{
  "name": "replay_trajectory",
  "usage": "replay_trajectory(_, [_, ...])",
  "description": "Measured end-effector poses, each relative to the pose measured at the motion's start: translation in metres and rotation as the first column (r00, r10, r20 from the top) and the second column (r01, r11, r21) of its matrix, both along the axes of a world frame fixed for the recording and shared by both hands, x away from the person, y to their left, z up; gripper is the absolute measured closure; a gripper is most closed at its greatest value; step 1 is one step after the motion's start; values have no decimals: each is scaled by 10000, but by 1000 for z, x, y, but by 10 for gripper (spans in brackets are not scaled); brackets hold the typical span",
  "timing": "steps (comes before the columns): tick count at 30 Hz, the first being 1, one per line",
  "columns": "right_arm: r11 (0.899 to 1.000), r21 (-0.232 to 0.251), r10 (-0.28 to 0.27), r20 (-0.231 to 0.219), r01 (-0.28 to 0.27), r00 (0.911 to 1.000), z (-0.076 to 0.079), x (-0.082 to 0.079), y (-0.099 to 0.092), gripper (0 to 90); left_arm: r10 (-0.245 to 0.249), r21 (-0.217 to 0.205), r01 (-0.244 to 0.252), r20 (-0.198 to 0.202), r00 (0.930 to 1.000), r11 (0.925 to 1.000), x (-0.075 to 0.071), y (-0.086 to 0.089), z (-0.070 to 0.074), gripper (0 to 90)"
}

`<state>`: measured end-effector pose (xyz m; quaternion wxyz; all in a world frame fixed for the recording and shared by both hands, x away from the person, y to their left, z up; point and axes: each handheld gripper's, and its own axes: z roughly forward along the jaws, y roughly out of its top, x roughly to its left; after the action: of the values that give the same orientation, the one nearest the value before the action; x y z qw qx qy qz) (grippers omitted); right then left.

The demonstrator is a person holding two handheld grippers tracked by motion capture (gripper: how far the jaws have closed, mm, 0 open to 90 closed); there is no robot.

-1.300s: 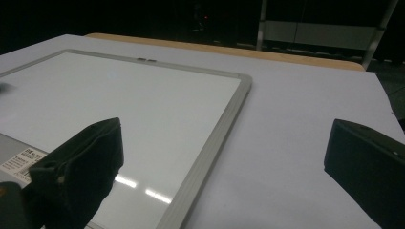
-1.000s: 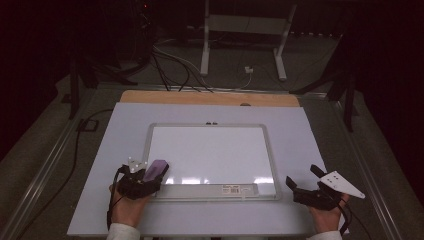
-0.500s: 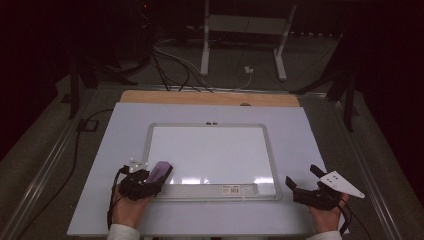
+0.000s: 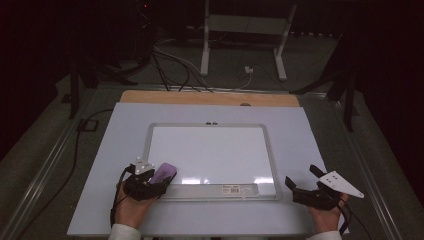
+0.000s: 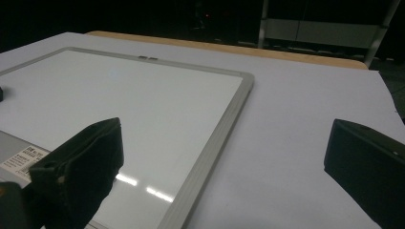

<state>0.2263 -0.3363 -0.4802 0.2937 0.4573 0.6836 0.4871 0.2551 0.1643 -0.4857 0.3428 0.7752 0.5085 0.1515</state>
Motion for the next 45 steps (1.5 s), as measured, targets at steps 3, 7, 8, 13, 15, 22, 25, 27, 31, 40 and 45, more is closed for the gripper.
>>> replay_trajectory(3, [10000,0,-1,-8,1,10000,0,0,0,1,-35,-25,35,-213,9998,10000,2,-1,-4,376])
replay_trajectory(7, [10000,9,-9,0,9,10000,0,0,0,1,231,23,-231,44,9997,9997,1,-1,0,345])
replay_trajectory(8, [10000,11,-11,-5,11,10000,0,0,0,1,291,40,-292,173,9994,9996,0,0,2,327])
replay_trajectory(13, [10000,-11,12,-10,-12,10000,0,0,0,1,-71,-53,75,732,9973,10000,-4,-4,11,329])
replay_trajectory(15, [10000,-9,13,-9,-13,10000,0,0,0,1,-409,43,407,725,9965,9992,-5,-9,10,346])
replay_trajectory(22, [10000,5,-16,1,16,10000,0,0,-1,1,-144,210,139,244,9996,9997,1,-8,2,317])
replay_trajectory(25, [10000,11,-4,-8,4,10000,0,0,0,1,4,267,-6,82,10000,9996,2,-4,-1,296])
replay_trajectory(27, [10000,-3,10,2,-10,10000,0,0,0,1,124,203,-126,105,9999,9997,1,-2,-1,311])
replay_trajectory(31, [10000,1,3,-2,-3,10000,0,0,0,1,433,5,-433,102,9990,9991,1,3,0,418])
replay_trajectory(40, [10000,3,15,2,-15,10000,0,0,0,1,475,-215,-481,-306,9984,9986,4,6,-5,369])
replay_trajectory(45, [10000,7,10,1,-10,10000,0,0,0,1,739,-284,-745,-218,9970,9968,3,9,-4,439])
